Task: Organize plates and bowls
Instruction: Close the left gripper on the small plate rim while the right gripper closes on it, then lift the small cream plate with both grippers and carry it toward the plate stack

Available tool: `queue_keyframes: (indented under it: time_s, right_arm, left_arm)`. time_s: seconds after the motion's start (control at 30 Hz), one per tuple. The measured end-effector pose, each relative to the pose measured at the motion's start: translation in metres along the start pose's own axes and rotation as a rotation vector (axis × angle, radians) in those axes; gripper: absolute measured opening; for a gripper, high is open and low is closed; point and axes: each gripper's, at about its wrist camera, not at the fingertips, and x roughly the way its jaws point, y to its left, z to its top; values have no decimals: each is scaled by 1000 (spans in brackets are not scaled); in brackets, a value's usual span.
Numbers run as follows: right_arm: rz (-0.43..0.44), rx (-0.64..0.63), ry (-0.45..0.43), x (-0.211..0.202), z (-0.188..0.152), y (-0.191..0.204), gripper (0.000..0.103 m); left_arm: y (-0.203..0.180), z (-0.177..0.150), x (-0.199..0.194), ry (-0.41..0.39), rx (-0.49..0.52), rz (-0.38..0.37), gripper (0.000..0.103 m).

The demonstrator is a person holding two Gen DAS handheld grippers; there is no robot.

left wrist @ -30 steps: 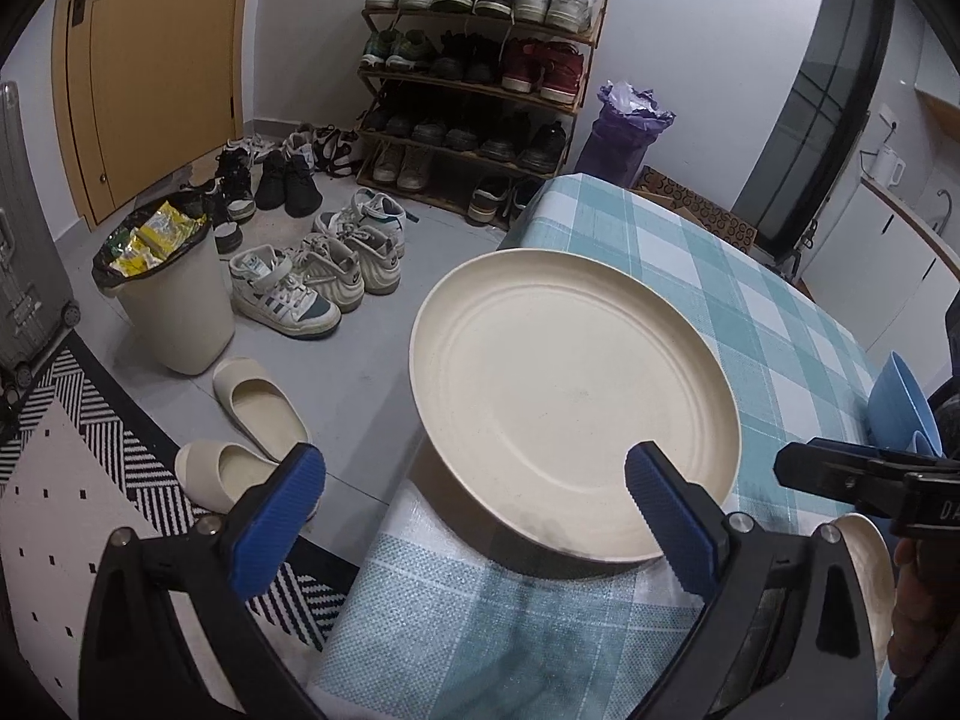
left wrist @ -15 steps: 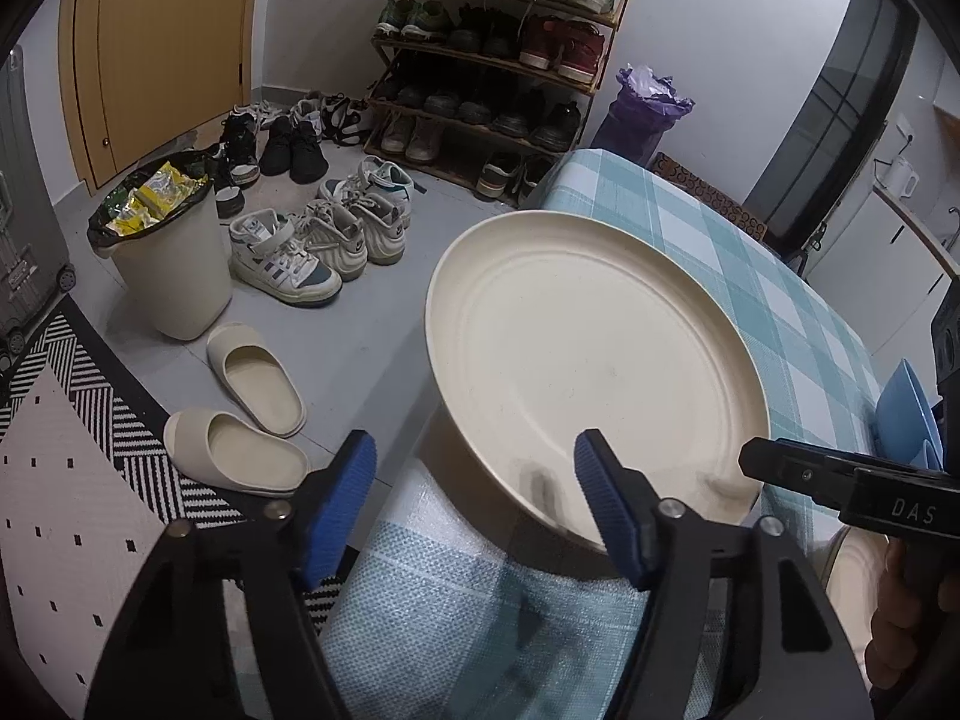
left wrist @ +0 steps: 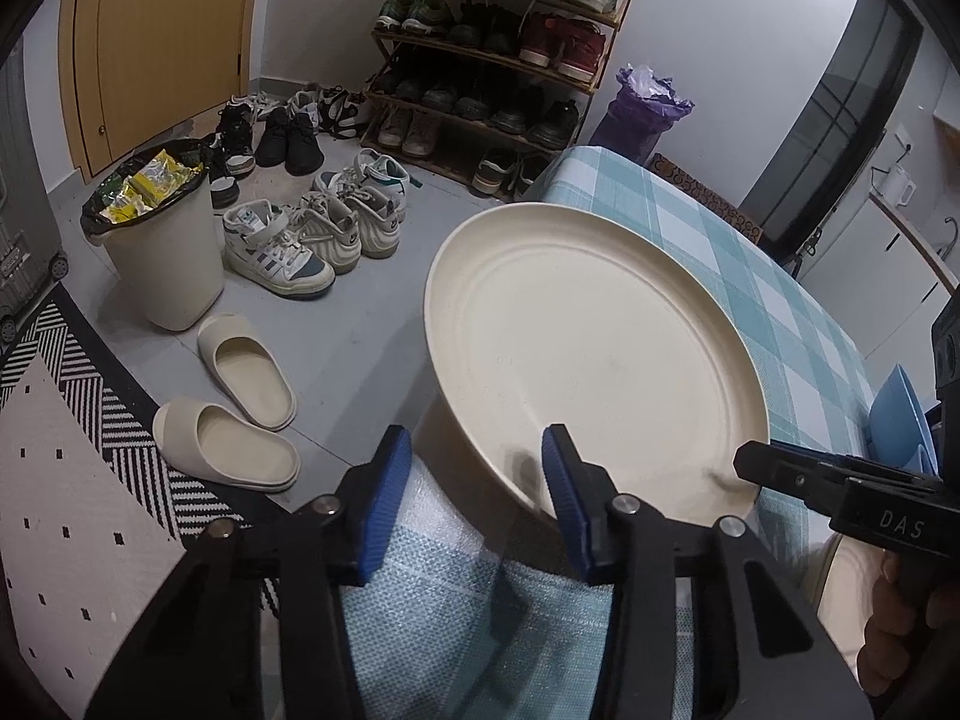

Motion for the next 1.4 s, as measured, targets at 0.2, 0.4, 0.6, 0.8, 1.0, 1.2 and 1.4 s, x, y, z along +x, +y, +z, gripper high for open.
queue_keyframes:
  time_s: [0.2, 0.4, 0.6, 0.8, 1.0, 1.2, 1.4]
  right_arm:
    - [2, -42, -7, 0, -2, 7, 26]
    - [-3, -57, -15, -2, -4, 8, 26]
    - [-7, -65, -18, -3, -6, 9, 26]
    - [-10, -66, -17, -4, -7, 9, 26]
    - [-13, -67, -19, -6, -8, 6, 26]
    - [-10, -66, -30, -15, -11, 4, 26]
    - [-12, -69, -51, -30, -15, 3, 26]
  left_arm:
    - [-5, -1, -1, 2, 29, -24, 27]
    - [-6, -1, -1, 1, 42, -16, 27]
    - [-7, -3, -1, 1, 53, -9, 27]
    - [-11, -4, -1, 4, 62, -9, 27]
    - [-15, -4, -3, 2, 76, -12, 27]
    - [-20, -5, -8, -6, 87, -20, 27]
    - [-28, -4, -18, -27, 106, -22, 27]
